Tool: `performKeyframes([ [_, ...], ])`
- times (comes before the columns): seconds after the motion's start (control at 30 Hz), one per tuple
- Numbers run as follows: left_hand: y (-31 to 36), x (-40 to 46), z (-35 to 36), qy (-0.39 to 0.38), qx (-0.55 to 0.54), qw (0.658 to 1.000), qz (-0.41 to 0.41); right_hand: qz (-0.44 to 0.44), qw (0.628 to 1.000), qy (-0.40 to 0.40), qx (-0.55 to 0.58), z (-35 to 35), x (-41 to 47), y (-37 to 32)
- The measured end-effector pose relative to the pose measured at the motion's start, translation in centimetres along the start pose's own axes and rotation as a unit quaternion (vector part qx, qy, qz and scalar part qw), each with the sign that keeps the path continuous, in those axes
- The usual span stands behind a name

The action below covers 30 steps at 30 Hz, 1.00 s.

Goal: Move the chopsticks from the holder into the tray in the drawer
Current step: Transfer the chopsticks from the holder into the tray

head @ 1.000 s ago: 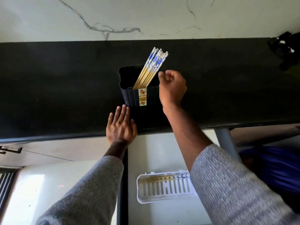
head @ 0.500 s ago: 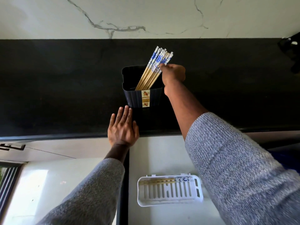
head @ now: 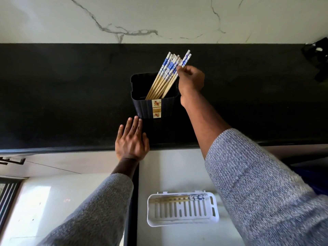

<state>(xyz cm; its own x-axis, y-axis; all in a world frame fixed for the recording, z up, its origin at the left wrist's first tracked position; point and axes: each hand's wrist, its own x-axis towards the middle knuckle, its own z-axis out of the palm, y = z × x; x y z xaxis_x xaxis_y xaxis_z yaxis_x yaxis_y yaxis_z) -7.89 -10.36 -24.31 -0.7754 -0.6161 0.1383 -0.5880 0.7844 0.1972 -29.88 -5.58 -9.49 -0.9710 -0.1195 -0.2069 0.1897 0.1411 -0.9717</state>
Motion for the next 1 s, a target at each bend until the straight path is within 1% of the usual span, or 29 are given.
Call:
performKeyframes([
  [0.17,0.0,-0.1,0.0,0.0,0.002,1.0,-0.002,-0.022,0.996,0.04,0.074,-1.9,-0.2,-0.9],
  [0.37,-0.1,-0.1,-0.1,-0.004,0.005,1.0,0.0,-0.012,0.977,0.087,0.192,-5.8,-1.0,-1.1],
  [0.43,0.0,-0.1,-0.1,-0.004,0.008,1.0,-0.001,0.004,0.966,0.081,0.244,-7.5,-1.9,-0.7],
  [0.53,0.1,0.0,-0.2,-0.001,0.009,1.0,-0.003,0.039,0.937,0.062,0.342,-10.4,-4.0,1.0],
  [0.6,0.2,-0.1,-0.2,0.004,0.003,1.0,-0.002,0.069,0.922,0.069,0.374,-12.2,-5.5,2.9],
  [0.67,0.3,-0.2,-0.3,0.008,-0.002,1.0,-0.002,0.093,0.917,0.08,0.379,-13.9,-7.0,5.3],
  [0.77,0.4,-0.3,-0.3,0.024,-0.009,1.0,-0.002,0.136,0.923,0.098,0.346,-16.2,-10.0,9.8],
  [0.87,0.4,-0.3,-0.3,0.027,-0.01,1.0,-0.003,0.189,0.923,0.139,0.303,-17.9,-14.0,15.5],
  [1.0,0.3,-0.3,-0.1,0.019,-0.006,1.0,-0.002,0.237,0.918,0.212,0.239,-19.0,-18.8,22.1],
])
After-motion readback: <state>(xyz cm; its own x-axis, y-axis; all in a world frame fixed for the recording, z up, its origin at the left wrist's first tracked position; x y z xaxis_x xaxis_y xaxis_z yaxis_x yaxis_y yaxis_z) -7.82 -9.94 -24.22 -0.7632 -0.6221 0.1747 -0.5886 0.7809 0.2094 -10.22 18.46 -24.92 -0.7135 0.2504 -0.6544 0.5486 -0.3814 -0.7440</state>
